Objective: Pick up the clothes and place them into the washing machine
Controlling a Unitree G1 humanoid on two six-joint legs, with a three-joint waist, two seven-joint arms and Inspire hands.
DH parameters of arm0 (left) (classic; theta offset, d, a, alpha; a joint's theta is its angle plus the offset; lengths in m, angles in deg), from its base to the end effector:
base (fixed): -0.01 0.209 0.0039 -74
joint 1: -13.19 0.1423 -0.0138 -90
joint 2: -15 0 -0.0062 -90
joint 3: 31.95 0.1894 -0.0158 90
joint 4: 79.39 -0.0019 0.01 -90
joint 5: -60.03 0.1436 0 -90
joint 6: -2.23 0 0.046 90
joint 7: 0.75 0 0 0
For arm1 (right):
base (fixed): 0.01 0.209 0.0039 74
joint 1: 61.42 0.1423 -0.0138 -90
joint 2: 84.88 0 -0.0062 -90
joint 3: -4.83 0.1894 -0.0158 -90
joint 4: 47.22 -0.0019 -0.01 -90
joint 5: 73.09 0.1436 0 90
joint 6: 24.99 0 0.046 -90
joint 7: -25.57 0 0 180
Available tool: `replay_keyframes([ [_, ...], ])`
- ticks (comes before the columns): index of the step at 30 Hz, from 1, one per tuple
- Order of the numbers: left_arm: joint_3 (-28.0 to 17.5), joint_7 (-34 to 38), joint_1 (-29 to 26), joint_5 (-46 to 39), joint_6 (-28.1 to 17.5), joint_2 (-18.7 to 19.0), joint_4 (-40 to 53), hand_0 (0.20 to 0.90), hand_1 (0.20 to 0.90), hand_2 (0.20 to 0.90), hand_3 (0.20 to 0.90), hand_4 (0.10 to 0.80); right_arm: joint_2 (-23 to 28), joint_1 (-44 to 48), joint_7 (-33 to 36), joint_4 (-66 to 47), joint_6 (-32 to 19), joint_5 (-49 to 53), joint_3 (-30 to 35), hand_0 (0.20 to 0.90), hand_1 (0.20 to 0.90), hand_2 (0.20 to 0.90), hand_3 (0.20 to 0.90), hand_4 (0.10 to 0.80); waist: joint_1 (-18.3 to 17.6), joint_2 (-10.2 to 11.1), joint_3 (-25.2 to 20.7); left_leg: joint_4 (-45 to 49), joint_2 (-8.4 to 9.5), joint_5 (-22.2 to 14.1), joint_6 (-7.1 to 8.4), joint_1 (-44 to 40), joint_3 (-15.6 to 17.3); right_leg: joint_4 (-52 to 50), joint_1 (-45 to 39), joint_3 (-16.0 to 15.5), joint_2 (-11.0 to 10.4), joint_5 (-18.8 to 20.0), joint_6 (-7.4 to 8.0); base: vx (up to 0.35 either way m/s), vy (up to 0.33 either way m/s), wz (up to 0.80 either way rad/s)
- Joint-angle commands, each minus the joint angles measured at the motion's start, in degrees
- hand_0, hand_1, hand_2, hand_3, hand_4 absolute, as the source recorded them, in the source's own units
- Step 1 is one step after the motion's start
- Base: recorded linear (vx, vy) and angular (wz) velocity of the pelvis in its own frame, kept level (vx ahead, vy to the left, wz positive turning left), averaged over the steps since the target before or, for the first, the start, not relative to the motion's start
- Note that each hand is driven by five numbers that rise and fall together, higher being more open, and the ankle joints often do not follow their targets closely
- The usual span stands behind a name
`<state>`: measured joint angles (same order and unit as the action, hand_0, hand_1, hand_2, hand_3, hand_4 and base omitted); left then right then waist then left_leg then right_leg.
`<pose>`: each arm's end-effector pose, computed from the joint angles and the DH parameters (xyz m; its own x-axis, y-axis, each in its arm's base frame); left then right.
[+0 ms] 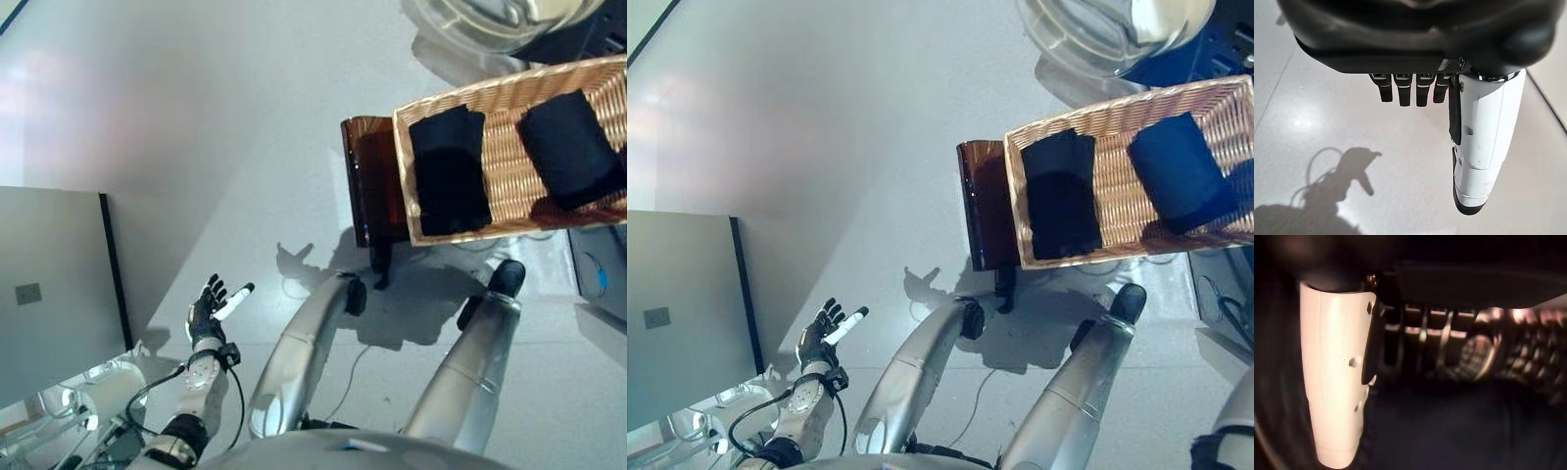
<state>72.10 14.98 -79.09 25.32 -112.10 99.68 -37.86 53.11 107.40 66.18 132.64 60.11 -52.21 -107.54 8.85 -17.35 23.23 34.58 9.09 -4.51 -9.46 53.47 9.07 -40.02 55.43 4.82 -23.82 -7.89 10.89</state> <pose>0.1589 0.1832 -0.0813 0.8196 0.3499 -0.4537 -0.4338 0.8963 -0.0923 0.2643 -0.4221 0.2876 0.0407 -0.9364 0.3487 0.9872 -0.0162 -0.1587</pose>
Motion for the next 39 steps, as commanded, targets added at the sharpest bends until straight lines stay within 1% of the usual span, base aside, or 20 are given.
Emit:
replay_keyframes([
  [1, -7.3, 2.2, 1.1, -1.5, -4.0, 5.9, -2.1, 0.900, 0.900, 0.900, 0.900, 0.800, 11.7, 8.7, -1.5, -7.7, 3.4, -26.7, -22.3, 0.900, 0.900, 0.900, 0.900, 0.800, 1.5, 0.7, -5.6, -2.4, -3.46, -1.6, 9.17, -3.6, -4.6, -2.3, -7.1, -4.3, 3.1, -3.5, -7.90, 0.016, 0.015, -0.20],
  [2, -7.7, 2.0, 0.9, -2.2, -3.8, 5.6, -2.4, 0.900, 0.900, 0.900, 0.900, 0.800, 10.4, 9.9, -3.0, -5.8, 5.9, -30.6, -25.1, 0.900, 0.900, 0.900, 0.900, 0.800, 1.4, 0.7, -5.7, -3.1, -3.40, -1.4, 9.18, -4.0, -4.5, -1.6, -7.5, -4.4, 3.2, -3.1, -7.86, 0.023, 0.010, -0.16],
  [3, -8.0, 1.9, 0.6, -2.3, -3.5, 5.6, -2.0, 0.900, 0.900, 0.900, 0.900, 0.800, 9.3, 10.4, -5.3, -5.4, 5.4, -30.5, -25.4, 0.900, 0.900, 0.900, 0.900, 0.800, 1.3, 0.8, -5.6, -3.6, -3.41, -1.2, 9.20, -4.4, -4.5, -1.0, -7.8, -4.6, 3.4, -2.9, -7.80, 0.026, 0.013, -0.09],
  [5, -7.8, 1.6, 0.2, -3.1, -3.2, 5.0, -2.3, 0.900, 0.900, 0.900, 0.900, 0.800, 7.3, 9.8, -4.3, -5.3, 6.1, -30.4, -24.1, 0.900, 0.900, 0.900, 0.900, 0.800, 1.3, 0.9, -5.6, -4.9, -3.52, -0.7, 9.34, -5.2, -4.6, 0.3, -8.8, -5.1, 3.4, -2.3, -7.57, 0.026, 0.001, -0.11],
  [12, -7.2, 1.2, -1.1, -4.8, -2.3, 4.7, -4.3, 0.900, 0.900, 0.900, 0.900, 0.800, 2.2, 6.3, -9.2, -6.2, 3.2, -22.2, -17.1, 0.900, 0.900, 0.900, 0.900, 0.800, 0.8, 2.2, -4.7, -8.8, -3.75, 1.0, 10.02, -8.2, -5.2, 4.0, -12.7, -6.6, 4.0, -0.9, -7.25, 0.010, -0.005, -0.06],
  [14, -6.9, 1.0, -1.6, -5.1, -1.8, 4.2, -5.9, 0.900, 0.900, 0.900, 0.900, 0.800, -0.8, 3.1, -11.1, -6.0, 0.1, -11.5, -9.6, 0.900, 0.900, 0.900, 0.900, 0.800, 0.7, 2.3, -4.5, -10.3, -3.89, 1.3, 10.16, -9.9, -5.4, 5.4, -14.5, -7.1, 4.4, -0.6, -7.04, 0.036, -0.015, 0.00],
  [15, -6.8, 1.0, -1.6, -5.1, -1.8, 4.4, -5.9, 0.900, 0.900, 0.900, 0.900, 0.800, -0.8, 2.5, -11.1, -6.1, 0.0, -11.4, -9.0, 0.900, 0.900, 0.900, 0.900, 0.800, 0.8, 2.5, -4.5, -10.3, -3.88, 1.3, 10.16, -10.0, -5.4, 5.5, -14.6, -7.1, 4.4, -0.6, -7.04, 0.000, 0.000, 0.00],
  [18, -7.2, 0.1, -2.2, -4.7, -0.5, 4.5, -7.2, 0.900, 0.900, 0.900, 0.900, 0.800, -4.1, -2.5, -15.1, -6.3, -2.4, -1.1, -2.1, 0.900, 0.900, 0.900, 0.900, 0.800, 0.8, 2.9, -4.4, -12.0, -4.11, 1.9, 10.42, -11.9, -5.7, 7.8, -16.9, -8.0, 4.7, 0.1, -6.68, 0.041, -0.020, 0.03],
  [21, -7.6, -1.1, -2.7, -3.5, 0.4, 4.8, -6.9, 0.900, 0.900, 0.900, 0.900, 0.800, -8.2, -10.6, -17.1, -5.9, -4.4, 8.2, 7.8, 0.900, 0.900, 0.900, 0.900, 0.800, 1.1, 3.3, -4.5, -14.4, -4.13, 2.7, 10.64, -14.9, -6.5, 10.2, -20.8, -9.9, 4.7, 0.4, -6.26, 0.027, -0.041, 0.06],
  [22, -7.9, -0.9, -3.4, -2.9, 0.0, 4.1, -6.7, 0.900, 0.900, 0.900, 0.900, 0.800, -11.6, -14.2, -16.9, -6.0, -6.3, 14.4, 13.3, 0.900, 0.900, 0.900, 0.900, 0.800, 1.2, 2.8, -4.3, -15.6, -4.45, 4.6, 10.39, -15.3, -6.3, 11.5, -21.4, -10.9, 4.7, 2.1, -6.49, 0.080, -0.073, 0.14],
  [23, -8.0, -0.6, -3.6, -1.4, 0.6, 4.7, -6.9, 0.900, 0.900, 0.900, 0.900, 0.800, -13.7, -17.9, -17.3, -6.0, -6.9, 15.7, 15.9, 0.900, 0.900, 0.900, 0.900, 0.800, 1.6, 3.6, -4.8, -16.5, -4.21, 3.3, 10.88, -17.4, -7.4, 12.2, -23.8, -11.2, 4.7, 0.6, -5.94, 0.084, -0.080, 0.18],
  [24, -8.1, -0.4, -4.0, -0.6, 0.6, 5.0, -7.2, 0.900, 0.900, 0.900, 0.900, 0.800, -16.7, -20.4, -18.3, -6.8, -7.7, 18.0, 17.9, 0.900, 0.900, 0.900, 0.900, 0.800, 1.8, 4.1, -5.2, -17.4, -4.31, 3.7, 10.93, -18.4, -7.7, 13.3, -25.1, -11.8, 4.8, 0.9, -5.85, 0.082, -0.072, 0.21],
  [25, -8.5, 0.0, -4.4, -0.2, 0.4, 5.0, -7.3, 0.900, 0.900, 0.900, 0.900, 0.800, -20.7, -23.8, -19.1, -8.5, -9.5, 23.0, 20.9, 0.900, 0.900, 0.900, 0.900, 0.800, 2.0, 4.2, -5.0, -18.4, -4.58, 5.4, 10.62, -18.9, -7.5, 14.5, -25.9, -12.9, 5.0, 2.5, -6.15, -0.020, -0.048, 0.16],
  [27, -8.4, 0.1, -4.9, 1.0, 0.9, 4.4, -8.5, 0.900, 0.900, 0.900, 0.900, 0.800, -30.3, -30.1, -20.9, -10.3, -12.1, 29.9, 25.0, 0.900, 0.900, 0.900, 0.900, 0.800, 2.5, 5.5, -5.5, -20.1, -4.83, 5.9, 10.64, -21.2, -8.3, 16.5, -29.0, -14.5, 5.6, 2.7, -5.87, 0.031, -0.076, 0.04],
  [28, -8.4, 0.1, -4.8, 1.0, 0.9, 4.5, -8.4, 0.900, 0.900, 0.900, 0.900, 0.800, -30.5, -30.5, -20.9, -10.4, -12.1, 29.9, 25.1, 0.900, 0.900, 0.900, 0.900, 0.800, 2.5, 5.6, -5.5, -20.2, -4.81, 5.9, 10.65, -21.4, -8.4, 16.6, -29.3, -14.6, 5.6, 2.7, -5.87, 0.049, -0.075, 0.02],
  [29, -8.2, -0.3, -4.9, 1.6, 1.3, 4.2, -8.7, 0.900, 0.900, 0.900, 0.900, 0.800, -33.0, -31.3, -21.2, -10.0, -11.8, 28.9, 24.2, 0.900, 0.900, 0.900, 0.900, 0.800, 3.0, 6.0, -5.7, -20.5, -5.00, 6.2, 10.77, -22.0, -8.6, 17.0, -30.3, -15.3, 5.7, 2.8, -5.82, 0.045, -0.070, 0.13],
  [30, -8.2, -0.2, -4.9, 2.1, 1.2, 3.7, -9.3, 0.900, 0.900, 0.900, 0.900, 0.800, -36.1, -33.4, -21.8, -10.6, -12.7, 32.8, 26.7, 0.900, 0.900, 0.900, 0.900, 0.800, 3.1, 6.7, -5.9, -21.4, -5.10, 6.4, 10.84, -23.3, -9.4, 17.9, -32.1, -16.4, 5.9, 2.7, -5.71, 0.045, -0.070, 0.14],
  [35, -8.3, -0.3, -4.8, 3.0, 1.8, 3.5, -11.9, 0.900, 0.900, 0.900, 0.900, 0.800, -41.9, -37.6, -23.0, -11.5, -13.3, 33.6, 26.7, 0.900, 0.900, 0.900, 0.900, 0.800, 3.7, 8.9, -6.9, -23.8, -5.29, 7.2, 11.12, -26.3, -11.1, 19.6, -35.7, -18.9, 6.2, 2.6, -5.43, 0.050, -0.073, 0.22],
  [37, -8.9, -0.3, -4.3, 3.3, 2.0, 3.5, -12.9, 0.900, 0.900, 0.900, 0.900, 0.800, -43.2, -38.7, -22.9, -11.8, -12.6, 30.5, 25.3, 0.900, 0.900, 0.900, 0.900, 0.800, 4.2, 10.4, -7.4, -24.4, -5.50, 7.4, 11.23, -27.2, -11.8, 20.5, -37.2, -19.9, 6.7, 2.7, -5.32, 0.045, -0.083, 0.29],
  [39, -9.1, -0.8, -4.1, 4.1, 2.5, 4.0, -13.4, 0.900, 0.900, 0.900, 0.900, 0.800, -42.3, -38.4, -21.9, -9.7, -10.5, 23.3, 22.2, 0.900, 0.900, 0.900, 0.900, 0.800, 4.9, 11.4, -7.6, -24.6, -5.81, 7.5, 11.27, -27.8, -12.4, 21.2, -38.2, -20.7, 7.0, 2.9, -5.32, 0.030, -0.076, 0.12],
])
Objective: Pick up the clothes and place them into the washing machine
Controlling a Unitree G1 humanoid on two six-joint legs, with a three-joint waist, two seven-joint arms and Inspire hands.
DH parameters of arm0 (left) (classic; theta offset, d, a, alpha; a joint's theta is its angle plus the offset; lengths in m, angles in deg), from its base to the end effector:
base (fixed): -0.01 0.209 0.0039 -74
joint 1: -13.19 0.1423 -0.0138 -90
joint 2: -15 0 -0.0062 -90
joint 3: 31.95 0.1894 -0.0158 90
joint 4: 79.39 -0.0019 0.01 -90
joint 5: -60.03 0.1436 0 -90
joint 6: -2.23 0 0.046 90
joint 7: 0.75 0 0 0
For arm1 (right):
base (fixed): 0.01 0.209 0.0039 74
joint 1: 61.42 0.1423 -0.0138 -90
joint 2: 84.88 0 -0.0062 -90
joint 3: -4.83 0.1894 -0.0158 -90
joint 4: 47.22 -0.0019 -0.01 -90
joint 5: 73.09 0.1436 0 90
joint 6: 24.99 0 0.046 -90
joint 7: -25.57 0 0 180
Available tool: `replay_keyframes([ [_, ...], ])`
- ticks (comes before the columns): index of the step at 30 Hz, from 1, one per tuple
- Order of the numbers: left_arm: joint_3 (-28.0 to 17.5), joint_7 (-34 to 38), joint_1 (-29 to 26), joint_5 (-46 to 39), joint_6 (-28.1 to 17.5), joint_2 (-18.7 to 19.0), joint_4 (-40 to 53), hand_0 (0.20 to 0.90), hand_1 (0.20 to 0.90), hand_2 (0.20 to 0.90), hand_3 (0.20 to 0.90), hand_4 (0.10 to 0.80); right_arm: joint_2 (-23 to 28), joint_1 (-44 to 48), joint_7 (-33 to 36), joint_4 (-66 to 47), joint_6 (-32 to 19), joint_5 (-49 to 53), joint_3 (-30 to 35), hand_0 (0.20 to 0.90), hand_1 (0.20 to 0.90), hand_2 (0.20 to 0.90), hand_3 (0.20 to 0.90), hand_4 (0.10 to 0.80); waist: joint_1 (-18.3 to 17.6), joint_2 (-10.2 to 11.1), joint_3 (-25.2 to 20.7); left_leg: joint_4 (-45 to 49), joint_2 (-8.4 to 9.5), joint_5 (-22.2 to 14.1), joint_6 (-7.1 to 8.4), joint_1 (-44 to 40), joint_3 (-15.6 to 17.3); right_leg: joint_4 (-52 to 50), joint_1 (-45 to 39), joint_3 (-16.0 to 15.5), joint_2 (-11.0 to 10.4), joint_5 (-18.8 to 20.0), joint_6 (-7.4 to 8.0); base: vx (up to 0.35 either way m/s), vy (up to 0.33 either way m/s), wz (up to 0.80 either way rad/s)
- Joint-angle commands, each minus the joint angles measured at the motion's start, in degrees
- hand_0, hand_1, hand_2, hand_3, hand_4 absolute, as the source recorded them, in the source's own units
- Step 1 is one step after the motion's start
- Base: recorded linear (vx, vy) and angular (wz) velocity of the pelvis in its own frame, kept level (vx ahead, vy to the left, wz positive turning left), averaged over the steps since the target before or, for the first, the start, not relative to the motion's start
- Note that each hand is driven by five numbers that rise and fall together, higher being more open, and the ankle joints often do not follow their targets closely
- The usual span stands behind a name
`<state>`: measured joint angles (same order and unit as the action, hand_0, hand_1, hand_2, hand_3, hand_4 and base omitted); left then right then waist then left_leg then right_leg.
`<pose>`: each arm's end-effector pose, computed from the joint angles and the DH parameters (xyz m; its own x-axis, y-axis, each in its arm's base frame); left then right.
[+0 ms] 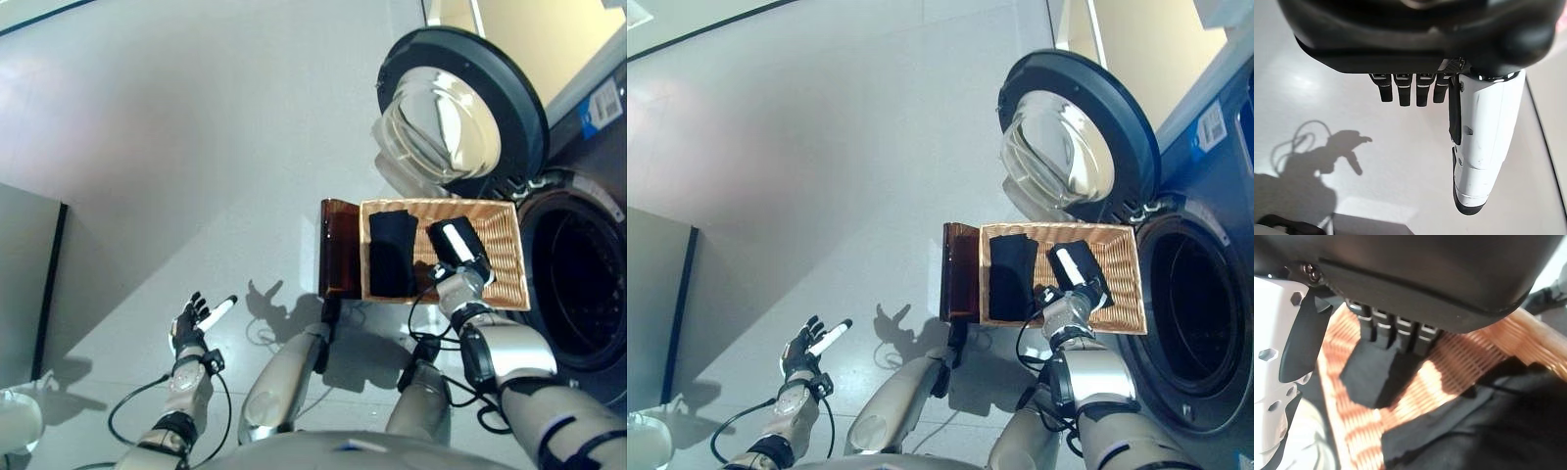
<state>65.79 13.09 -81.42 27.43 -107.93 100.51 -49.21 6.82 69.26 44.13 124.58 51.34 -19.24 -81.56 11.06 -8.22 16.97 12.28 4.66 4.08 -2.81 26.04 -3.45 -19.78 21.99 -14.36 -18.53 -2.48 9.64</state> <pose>0.1456 0.2088 -0.0971 0.6934 0.4198 -0.5856 -0.4998 0.8657 0.0288 0.2868 -0.2405 -0.0032 0.5869 -0.5751 -0.5699 0.7966 0.5362 0.2792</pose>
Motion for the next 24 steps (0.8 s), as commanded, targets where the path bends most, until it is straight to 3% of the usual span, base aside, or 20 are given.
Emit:
replay_keyframes([
  [1, -3.3, 1.3, -1.4, 2.3, -1.8, 3.3, -2.1, 0.900, 0.900, 0.900, 0.900, 0.800, 3.8, -0.4, 0.9, -1.6, -0.7, -14.9, -5.4, 0.900, 0.900, 0.900, 0.900, 0.800, 2.9, 2.8, -1.4, -2.5, -1.51, -0.8, 4.66, -0.7, -0.3, 1.5, -5.5, -2.1, 1.9, -2.3, -4.03, 0.025, -0.069, 0.15],
  [6, -4.0, 1.9, -1.9, 4.6, -1.1, 4.6, -2.5, 0.900, 0.900, 0.900, 0.900, 0.800, 4.8, 1.5, 4.6, 2.9, 4.7, -36.3, -15.6, 0.900, 0.900, 0.900, 0.900, 0.800, 4.0, 5.3, -1.1, -2.5, -2.03, -0.3, 5.00, -0.2, -1.5, 3.2, -6.5, -4.1, 2.9, -1.6, -4.29, 0.012, -0.075, 0.15],
  [7, -4.1, 1.8, -1.6, 5.1, -0.8, 4.5, -1.5, 0.900, 0.900, 0.900, 0.900, 0.800, 5.1, 2.4, 5.3, 4.8, 7.7, -45.4, -20.3, 0.900, 0.900, 0.900, 0.900, 0.800, 4.6, 6.3, -0.8, -2.1, -1.93, -1.8, 5.39, -0.4, -2.1, 3.0, -7.0, -4.1, 3.1, -2.9, -4.00, -0.010, -0.047, 0.21],
  [8, -4.1, 1.8, -1.7, 5.2, -0.8, 4.5, -1.4, 0.900, 0.900, 0.900, 0.900, 0.800, 5.1, 2.5, 5.3, 4.9, 7.7, -45.4, -20.3, 0.900, 0.900, 0.900, 0.900, 0.800, 4.6, 5.9, -0.7, -2.1, -1.97, -0.4, 5.05, 0.3, -2.0, 3.3, -6.6, -4.7, 3.1, -1.5, -4.39, 0.077, -0.085, 0.21],
  [11, -4.2, 2.0, -1.7, 5.9, -0.6, 4.7, 0.4, 0.900, 0.900, 0.900, 0.900, 0.800, 4.7, 3.5, 6.9, 6.1, 10.2, -54.1, -24.9, 0.900, 0.900, 0.900, 0.900, 0.800, 5.2, 6.6, 0.1, -1.3, -1.74, -1.9, 5.43, 0.5, -2.6, 2.5, -6.8, -4.8, 3.3, -3.1, -4.12, 0.026, -0.031, 0.26],
  [18, -4.2, 3.1, -2.7, 6.8, 0.5, 4.6, 2.7, 0.900, 0.900, 0.900, 0.900, 0.800, 6.4, 6.4, 7.3, 9.1, 14.3, -60.3, -26.9, 0.900, 0.900, 0.900, 0.900, 0.800, 6.4, 6.4, 1.8, -0.3, -1.66, -2.1, 5.50, 1.7, -3.1, 1.9, -6.5, -5.6, 3.4, -3.4, -4.32, 0.001, -0.001, 0.11],
  [24, -3.7, 4.1, -3.1, 7.8, 1.2, 4.0, 3.6, 0.900, 0.900, 0.900, 0.900, 0.800, 10.2, 7.0, 8.0, 10.4, 16.1, -62.2, -25.8, 0.900, 0.900, 0.900, 0.900, 0.800, 6.8, 4.9, 2.7, 0.5, -1.39, -2.5, 5.43, 2.4, -2.9, 0.8, -5.7, -5.3, 3.2, -3.6, -4.48, 0.001, 0.004, 0.01],
])
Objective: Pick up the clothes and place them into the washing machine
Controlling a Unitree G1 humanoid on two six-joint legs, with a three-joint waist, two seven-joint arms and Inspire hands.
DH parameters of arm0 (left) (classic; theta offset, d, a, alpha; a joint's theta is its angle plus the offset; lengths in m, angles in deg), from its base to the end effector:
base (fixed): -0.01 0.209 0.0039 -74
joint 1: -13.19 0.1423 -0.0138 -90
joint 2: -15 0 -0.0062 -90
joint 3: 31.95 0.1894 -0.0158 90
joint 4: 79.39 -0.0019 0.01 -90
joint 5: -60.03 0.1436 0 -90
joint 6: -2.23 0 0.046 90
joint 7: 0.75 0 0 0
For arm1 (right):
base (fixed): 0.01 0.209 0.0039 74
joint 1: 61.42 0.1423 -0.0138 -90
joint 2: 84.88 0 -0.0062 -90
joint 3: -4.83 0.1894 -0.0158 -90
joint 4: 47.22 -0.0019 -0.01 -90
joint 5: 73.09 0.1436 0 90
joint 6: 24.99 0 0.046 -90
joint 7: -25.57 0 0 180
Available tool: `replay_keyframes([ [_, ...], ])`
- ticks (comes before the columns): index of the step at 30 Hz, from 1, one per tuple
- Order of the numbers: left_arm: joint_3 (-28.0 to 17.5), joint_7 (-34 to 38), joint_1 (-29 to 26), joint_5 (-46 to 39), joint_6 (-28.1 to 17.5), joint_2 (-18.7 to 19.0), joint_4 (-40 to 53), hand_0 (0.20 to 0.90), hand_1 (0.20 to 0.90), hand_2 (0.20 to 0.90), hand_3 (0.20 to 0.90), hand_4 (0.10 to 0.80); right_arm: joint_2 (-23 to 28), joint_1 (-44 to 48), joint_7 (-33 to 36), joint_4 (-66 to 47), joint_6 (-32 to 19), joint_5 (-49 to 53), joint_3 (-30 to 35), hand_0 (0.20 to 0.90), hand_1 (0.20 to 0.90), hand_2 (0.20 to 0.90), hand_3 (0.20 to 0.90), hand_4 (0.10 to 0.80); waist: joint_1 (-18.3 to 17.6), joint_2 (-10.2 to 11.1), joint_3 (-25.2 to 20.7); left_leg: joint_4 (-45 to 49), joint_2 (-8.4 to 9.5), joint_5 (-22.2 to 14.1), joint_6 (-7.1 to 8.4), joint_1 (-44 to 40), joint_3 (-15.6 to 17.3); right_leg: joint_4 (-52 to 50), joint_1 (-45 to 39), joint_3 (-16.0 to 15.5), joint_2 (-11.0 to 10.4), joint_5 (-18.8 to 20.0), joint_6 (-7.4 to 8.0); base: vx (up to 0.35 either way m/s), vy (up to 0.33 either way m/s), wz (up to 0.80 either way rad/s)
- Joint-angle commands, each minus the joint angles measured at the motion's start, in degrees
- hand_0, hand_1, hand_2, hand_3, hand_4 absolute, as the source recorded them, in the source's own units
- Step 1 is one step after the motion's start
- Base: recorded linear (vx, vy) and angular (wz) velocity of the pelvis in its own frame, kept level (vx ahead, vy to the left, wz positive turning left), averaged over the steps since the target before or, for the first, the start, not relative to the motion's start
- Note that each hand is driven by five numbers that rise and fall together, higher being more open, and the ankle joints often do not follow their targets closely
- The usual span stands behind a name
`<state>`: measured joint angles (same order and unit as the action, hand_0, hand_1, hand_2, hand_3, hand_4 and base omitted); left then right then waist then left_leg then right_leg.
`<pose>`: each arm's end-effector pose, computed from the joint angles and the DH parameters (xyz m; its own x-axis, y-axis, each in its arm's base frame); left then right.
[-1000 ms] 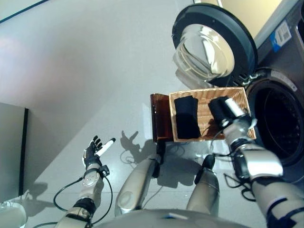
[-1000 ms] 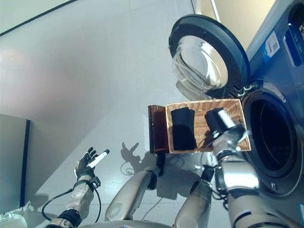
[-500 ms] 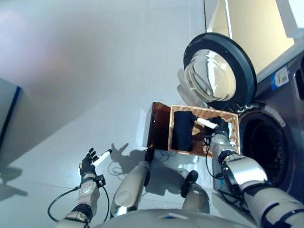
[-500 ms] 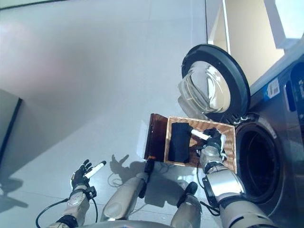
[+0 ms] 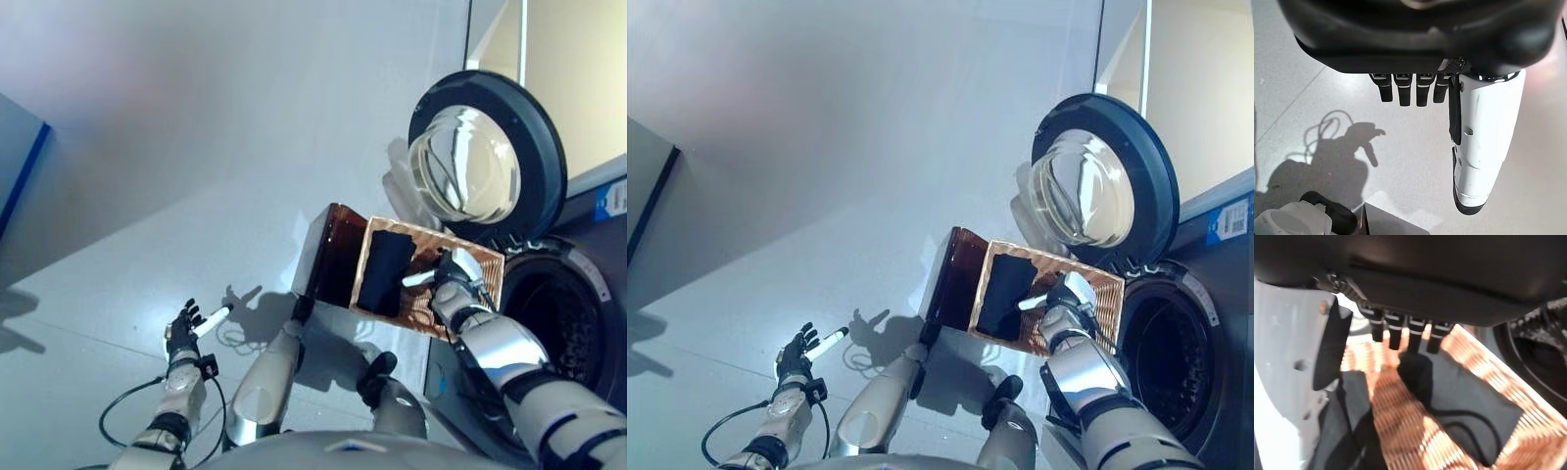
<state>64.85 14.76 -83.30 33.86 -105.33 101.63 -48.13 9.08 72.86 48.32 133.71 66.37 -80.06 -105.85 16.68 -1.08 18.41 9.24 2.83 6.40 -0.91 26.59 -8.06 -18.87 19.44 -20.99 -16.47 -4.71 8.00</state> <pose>0.1594 0.2130 -0.0901 0.7165 0.4218 -0.5556 -0.4418 0.8908 0.1064 0.2786 -0.2459 -0.0102 0.7297 -0.5530 -0.4021 -0.0096 0.5798 -0.8147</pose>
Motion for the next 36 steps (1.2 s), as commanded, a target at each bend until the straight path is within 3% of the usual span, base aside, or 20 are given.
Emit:
replay_keyframes([
  [1, -2.5, 2.5, -1.3, 1.7, -1.4, 2.9, 2.6, 0.900, 0.900, 0.900, 0.900, 0.800, 8.7, 3.3, 3.7, 1.4, 1.2, -1.6, -1.4, 0.900, 0.900, 0.900, 0.900, 0.800, 1.2, -2.6, 1.5, 3.7, 0.43, -4.9, 3.53, 1.9, 1.8, -0.3, -3.0, 1.4, 1.0, -1.5, -2.85, 0.000, 0.000, 0.00],
  [8, -2.0, 2.5, -0.6, 2.7, -1.2, 2.2, 3.7, 0.900, 0.900, 0.900, 0.900, 0.800, 14.3, 1.1, 3.5, 1.5, 1.8, -2.1, 0.9, 0.900, 0.900, 0.900, 0.900, 0.800, 0.5, -4.4, 1.9, 4.6, 0.60, -5.1, 3.39, 2.5, 2.4, -1.4, -1.8, 2.2, 0.6, -1.6, -2.91, 0.000, 0.000, 0.00],
  [22, -1.2, 2.4, -0.6, 1.0, -1.5, 1.3, 6.2, 0.900, 0.900, 0.900, 0.900, 0.800, 17.5, 0.8, 3.9, 2.0, 2.5, -1.7, 1.8, 0.900, 0.900, 0.900, 0.900, 0.800, -0.9, -7.1, 3.1, 7.7, 1.22, -5.5, 2.92, 7.0, 3.9, -4.6, 3.4, 4.1, -0.3, -2.1, -3.29, -0.025, 0.013, -0.06],
  [27, -2.0, 3.6, -2.3, -3.0, -2.4, 2.0, 5.8, 0.900, 0.900, 0.900, 0.900, 0.800, 15.6, 7.2, 5.0, 1.1, 2.5, 0.2, -0.6, 0.900, 0.900, 0.900, 0.900, 0.800, -2.7, -6.9, 5.0, 17.1, 1.79, -9.1, 2.25, 14.2, 5.6, -13.6, 10.9, 6.8, -1.1, -4.7, -4.25, -0.045, 0.070, 0.06],
  [30, -3.6, 4.0, -2.8, -6.6, -3.2, 2.6, 5.9, 0.900, 0.900, 0.900, 0.900, 0.800, 14.2, 11.5, 5.0, -0.1, 2.4, 1.5, -3.4, 0.900, 0.900, 0.900, 0.900, 0.800, -4.5, -6.1, 5.9, 26.2, 1.99, -13.3, 1.37, 19.7, 6.5, -22.2, 17.0, 9.6, -1.2, -8.1, -5.30, -0.019, 0.088, -0.15],
  [36, -6.7, 4.9, -2.7, -10.2, -4.8, 3.0, 8.4, 0.900, 0.900, 0.900, 0.900, 0.800, 13.2, 17.2, 5.0, -1.6, 2.7, 2.0, -7.7, 0.900, 0.900, 0.900, 0.900, 0.800, -5.7, -5.3, 6.9, 34.1, 1.91, -17.6, 0.48, 24.7, 7.6, -30.1, 22.5, 11.4, -1.9, -11.7, -6.38, 0.007, 0.050, -0.11],
])
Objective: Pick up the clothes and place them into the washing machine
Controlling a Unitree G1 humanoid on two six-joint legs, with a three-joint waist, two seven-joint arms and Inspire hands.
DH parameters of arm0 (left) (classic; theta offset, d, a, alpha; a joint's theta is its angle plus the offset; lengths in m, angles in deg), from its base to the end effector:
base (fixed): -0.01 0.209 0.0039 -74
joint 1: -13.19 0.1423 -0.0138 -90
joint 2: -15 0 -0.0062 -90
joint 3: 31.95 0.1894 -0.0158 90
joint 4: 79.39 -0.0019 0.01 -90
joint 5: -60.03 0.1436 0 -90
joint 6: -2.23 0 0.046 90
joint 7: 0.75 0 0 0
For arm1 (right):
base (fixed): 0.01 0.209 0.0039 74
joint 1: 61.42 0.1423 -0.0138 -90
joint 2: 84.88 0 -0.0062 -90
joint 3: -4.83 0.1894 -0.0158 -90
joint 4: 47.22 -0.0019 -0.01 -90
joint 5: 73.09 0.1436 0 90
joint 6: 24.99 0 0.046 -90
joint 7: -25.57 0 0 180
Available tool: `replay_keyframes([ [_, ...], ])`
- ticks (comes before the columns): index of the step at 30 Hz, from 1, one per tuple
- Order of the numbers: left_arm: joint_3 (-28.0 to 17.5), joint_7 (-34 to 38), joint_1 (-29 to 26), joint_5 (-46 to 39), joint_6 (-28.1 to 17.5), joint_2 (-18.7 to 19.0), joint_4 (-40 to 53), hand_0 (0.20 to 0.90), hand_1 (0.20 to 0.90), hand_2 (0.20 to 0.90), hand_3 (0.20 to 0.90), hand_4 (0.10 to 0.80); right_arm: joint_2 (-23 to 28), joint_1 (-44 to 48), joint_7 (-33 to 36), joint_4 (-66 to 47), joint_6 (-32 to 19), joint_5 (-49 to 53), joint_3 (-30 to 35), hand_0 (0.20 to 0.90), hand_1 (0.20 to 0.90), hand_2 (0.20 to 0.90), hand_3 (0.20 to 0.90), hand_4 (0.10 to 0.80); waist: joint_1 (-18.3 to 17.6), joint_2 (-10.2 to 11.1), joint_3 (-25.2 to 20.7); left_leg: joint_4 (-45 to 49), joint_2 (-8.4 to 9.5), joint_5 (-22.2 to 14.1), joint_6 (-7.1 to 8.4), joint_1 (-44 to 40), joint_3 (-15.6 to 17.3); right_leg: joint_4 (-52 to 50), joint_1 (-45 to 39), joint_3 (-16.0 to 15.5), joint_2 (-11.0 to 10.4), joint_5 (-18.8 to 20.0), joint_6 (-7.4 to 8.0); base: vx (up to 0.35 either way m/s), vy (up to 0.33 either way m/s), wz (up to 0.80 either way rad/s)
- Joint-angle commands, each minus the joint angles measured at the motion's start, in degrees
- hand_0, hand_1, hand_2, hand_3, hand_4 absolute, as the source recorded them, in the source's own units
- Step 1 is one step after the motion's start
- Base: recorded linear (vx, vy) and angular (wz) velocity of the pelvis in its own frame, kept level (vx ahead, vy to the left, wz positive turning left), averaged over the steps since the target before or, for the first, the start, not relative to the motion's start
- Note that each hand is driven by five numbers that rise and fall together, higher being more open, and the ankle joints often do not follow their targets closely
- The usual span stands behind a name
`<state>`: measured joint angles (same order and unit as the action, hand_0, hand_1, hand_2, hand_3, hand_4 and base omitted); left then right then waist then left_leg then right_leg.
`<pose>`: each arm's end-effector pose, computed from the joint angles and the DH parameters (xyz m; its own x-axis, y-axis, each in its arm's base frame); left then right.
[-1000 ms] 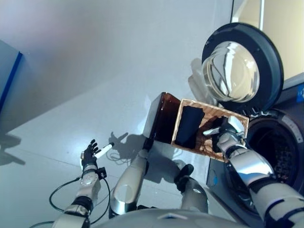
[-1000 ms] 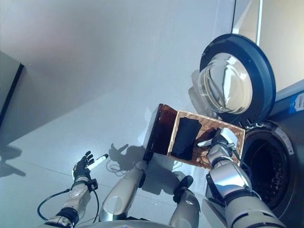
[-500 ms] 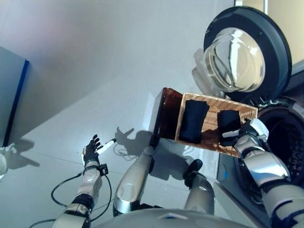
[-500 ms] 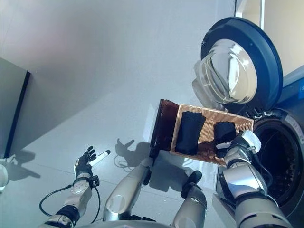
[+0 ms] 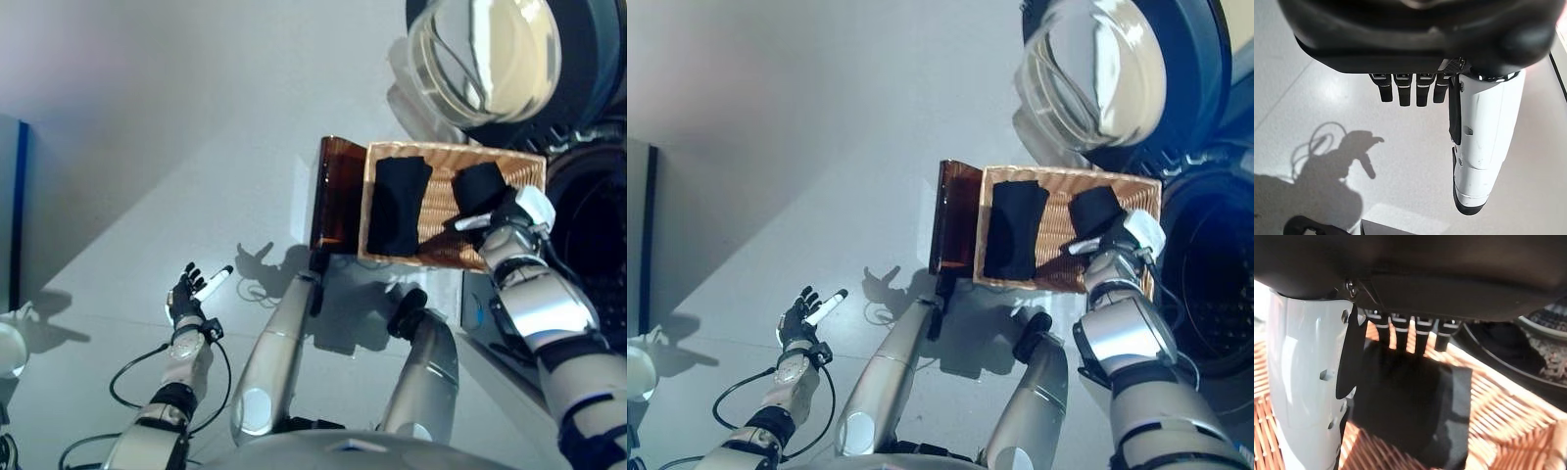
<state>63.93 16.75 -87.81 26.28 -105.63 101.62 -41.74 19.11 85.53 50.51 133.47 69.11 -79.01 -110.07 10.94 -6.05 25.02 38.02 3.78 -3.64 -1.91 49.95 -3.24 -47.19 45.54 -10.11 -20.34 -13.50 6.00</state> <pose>0.2002 0.2078 -0.0627 0.7738 0.4478 -0.4479 -0.5284 0.8463 -0.0667 0.3225 -0.2891 0.0777 0.7365 -0.6656 -0.1208 0.2250 0.4094 -0.8842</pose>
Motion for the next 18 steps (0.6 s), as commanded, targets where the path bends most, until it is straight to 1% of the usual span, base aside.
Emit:
replay_keyframes([
  [1, -5.9, 2.9, 2.0, -3.0, -4.6, 3.1, 2.1, 0.900, 0.900, 0.900, 0.900, 0.800, 3.4, 5.6, 2.7, -1.2, 0.2, 1.1, -4.1, 0.900, 0.900, 0.900, 0.900, 0.800, -0.1, -0.2, 0.3, 6.3, 0.98, -8.0, 1.46, 2.0, 2.9, -2.7, -3.0, 0.4, 1.8, -3.1, -4.38, 0.015, 0.039, -0.04],
  [3, -6.2, 2.7, 2.9, -4.1, -5.2, 3.0, 3.3, 0.900, 0.900, 0.900, 0.900, 0.800, 3.1, 7.1, 2.7, -1.6, 0.5, 0.9, -5.5, 0.900, 0.900, 0.900, 0.900, 0.800, -0.5, 0.0, 0.3, 7.7, 0.83, -8.8, 1.47, 3.3, 3.2, -4.0, -1.4, 0.8, 1.6, -3.5, -4.40, 0.024, 0.061, -0.01],
  [4, -6.6, 2.4, 3.5, -5.2, -5.4, 2.9, 2.4, 0.900, 0.900, 0.900, 0.900, 0.800, 3.0, 8.2, 2.6, -1.4, 0.8, 0.3, -6.5, 0.900, 0.900, 0.900, 0.900, 0.800, -0.8, 0.0, 0.1, 8.5, 0.87, -9.4, 1.26, 4.2, 3.6, -4.6, -0.2, 1.5, 1.6, -3.6, -4.72, 0.026, 0.064, -0.08],
  [7, -6.3, 2.3, 3.9, -5.8, -5.3, 2.9, 1.3, 0.900, 0.900, 0.900, 0.900, 0.800, 2.8, 10.3, 2.4, -1.1, 1.6, -0.4, -8.4, 0.900, 0.900, 0.900, 0.900, 0.800, -0.8, 0.0, 0.0, 9.5, 0.96, -9.8, 1.09, 5.6, 4.0, -5.0, 1.0, 1.8, 1.3, -3.8, -4.93, 0.022, 0.046, -0.08],
  [11, -6.4, 1.9, 3.7, -7.5, -5.4, 2.8, -0.5, 0.900, 0.900, 0.900, 0.900, 0.800, 1.9, 10.7, 2.4, -2.3, 2.1, -1.9, -9.7, 0.900, 0.900, 0.900, 0.900, 0.800, -1.3, -0.1, 0.0, 10.0, 1.21, -9.9, 0.82, 7.3, 4.5, -5.2, 2.8, 2.5, 1.1, -3.6, -5.18, 0.016, 0.050, -0.05],
  [12, -6.3, 1.9, 3.7, -7.9, -5.7, 2.7, -0.5, 0.900, 0.900, 0.900, 0.900, 0.800, 1.8, 10.8, 2.5, -2.8, 2.3, -2.5, -10.0, 0.862, 0.862, 0.862, 0.862, 0.773, -1.5, -0.2, 0.0, 9.8, 1.33, -9.7, 0.85, 7.6, 4.5, -5.3, 3.2, 2.5, 1.1, -3.5, -5.15, 0.004, 0.037, -0.08],
  [13, -6.2, 2.0, 3.7, -8.2, -5.8, 2.4, -0.7, 0.900, 0.900, 0.900, 0.900, 0.800, 1.4, 10.8, 2.5, -3.2, 2.6, -3.1, -10.3, 0.549, 0.549, 0.549, 0.549, 0.549, -1.6, -0.2, -0.1, 9.5, 1.38, -9.5, 0.83, 7.9, 4.6, -5.2, 3.5, 2.5, 1.1, -3.4, -5.13, 0.005, 0.034, -0.03],
  [14, -6.1, 2.1, 3.8, -8.3, -5.9, 2.4, -0.3, 0.900, 0.900, 0.900, 0.900, 0.800, 1.4, 11.0, 2.7, -3.5, 2.9, -3.6, -10.5, 0.326, 0.326, 0.326, 0.326, 0.390, -1.7, -0.2, -0.2, 9.1, 1.45, -9.3, 0.89, 8.2, 4.6, -5.0, 3.9, 2.4, 1.1, -3.2, -5.08, 0.000, 0.000, 0.00],
  [15, -6.0, 2.2, 3.8, -8.4, -6.2, 2.3, -0.2, 0.900, 0.900, 0.900, 0.900, 0.800, 1.4, 11.2, 2.9, -3.8, 3.0, -4.0, -10.7, 0.200, 0.200, 0.200, 0.200, 0.300, -1.7, -0.3, -0.2, 8.8, 1.51, -9.1, 0.90, 8.4, 4.7, -4.8, 4.2, 2.4, 1.0, -3.0, -5.06, 0.000, 0.000, 0.00],
  [18, -5.6, 2.9, 4.5, -8.6, -6.8, 1.6, 0.8, 0.900, 0.900, 0.900, 0.900, 0.800, 1.9, 11.5, 3.3, -5.0, 3.7, -5.8, -11.1, 0.200, 0.200, 0.200, 0.200, 0.300, -1.9, -0.6, -0.2, 7.7, 1.70, -8.4, 0.86, 8.9, 4.5, -4.4, 5.0, 2.5, 1.0, -2.4, -4.82, -0.002, 0.024, 0.00],
])
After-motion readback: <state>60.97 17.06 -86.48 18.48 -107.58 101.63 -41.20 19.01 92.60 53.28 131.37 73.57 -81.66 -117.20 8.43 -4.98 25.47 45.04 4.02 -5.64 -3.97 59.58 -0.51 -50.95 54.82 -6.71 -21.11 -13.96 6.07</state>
